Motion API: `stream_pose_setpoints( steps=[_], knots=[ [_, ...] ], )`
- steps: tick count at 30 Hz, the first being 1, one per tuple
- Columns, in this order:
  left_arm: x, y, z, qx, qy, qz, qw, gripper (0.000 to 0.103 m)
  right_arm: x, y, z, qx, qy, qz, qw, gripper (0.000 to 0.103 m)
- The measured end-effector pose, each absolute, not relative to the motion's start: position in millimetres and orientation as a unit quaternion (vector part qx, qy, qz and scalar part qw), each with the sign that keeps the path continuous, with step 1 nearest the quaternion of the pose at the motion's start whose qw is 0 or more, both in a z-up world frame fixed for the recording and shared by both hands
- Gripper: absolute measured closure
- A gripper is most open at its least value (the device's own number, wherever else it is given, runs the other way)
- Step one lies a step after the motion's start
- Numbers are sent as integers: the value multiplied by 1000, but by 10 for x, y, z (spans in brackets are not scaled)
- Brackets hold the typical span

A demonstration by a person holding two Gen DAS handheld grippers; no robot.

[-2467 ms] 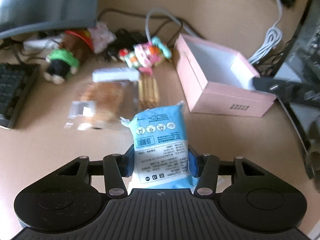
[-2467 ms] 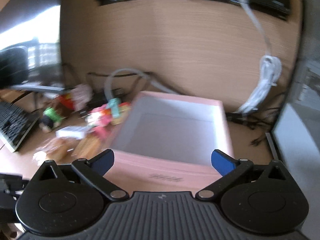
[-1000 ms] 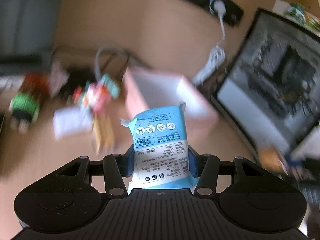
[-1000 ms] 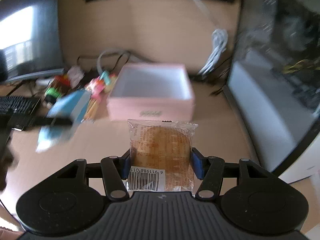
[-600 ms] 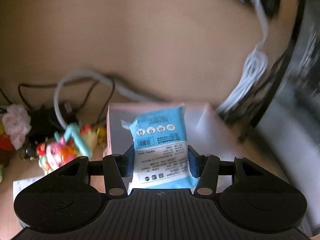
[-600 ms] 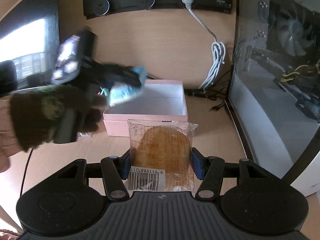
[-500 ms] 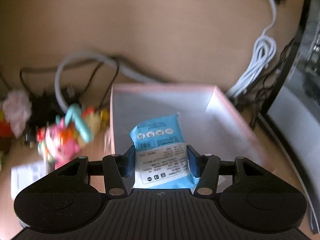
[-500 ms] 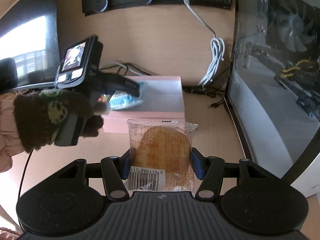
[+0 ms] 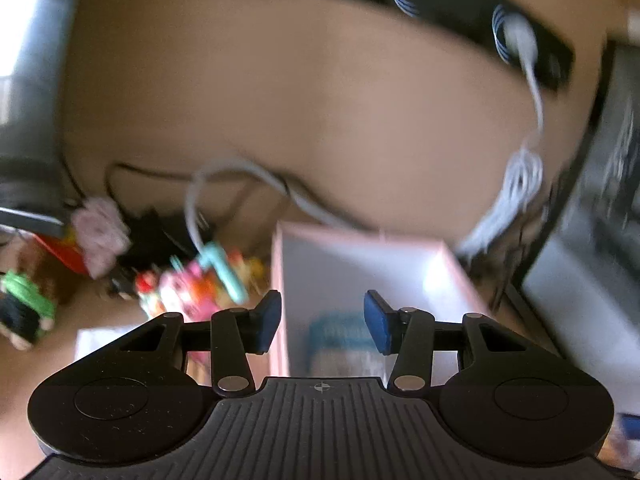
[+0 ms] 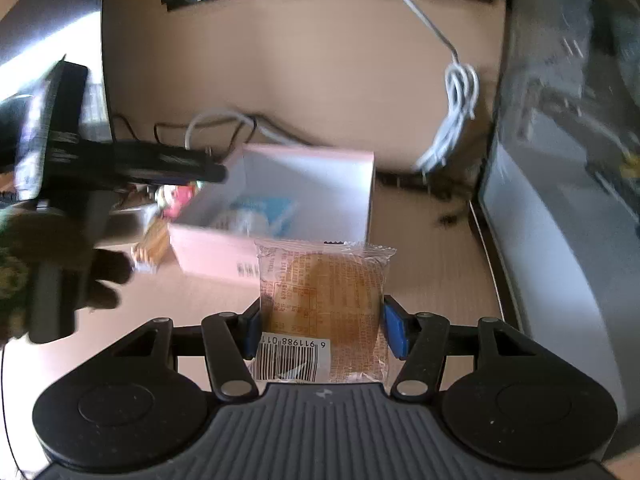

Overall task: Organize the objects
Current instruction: 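Drop the blue packet into the pink box with the left gripper while the right gripper grasps the wrapped bread, then release the wrapped bread into the pink box with the right gripper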

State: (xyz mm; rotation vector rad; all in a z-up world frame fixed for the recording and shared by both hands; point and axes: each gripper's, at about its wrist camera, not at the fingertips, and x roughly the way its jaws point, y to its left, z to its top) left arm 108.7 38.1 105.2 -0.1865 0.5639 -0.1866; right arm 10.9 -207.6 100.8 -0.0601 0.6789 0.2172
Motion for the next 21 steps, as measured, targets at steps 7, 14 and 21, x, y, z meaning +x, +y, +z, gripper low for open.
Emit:
stream_pose_setpoints(
  steps=[7,14,21],
  knots=[
    [666,918,1117,-175,293,-73,937,52,585,-1904,1192,-21,297,117,947,46],
    [335,1277,774,-180,348,-48,919,52,1360,-1578,1131,-8,302,96,948,33],
    [152,1721,524,-171,389,-20,905,52,1010,-1345,826,3,338,125,933,14]
  ],
)
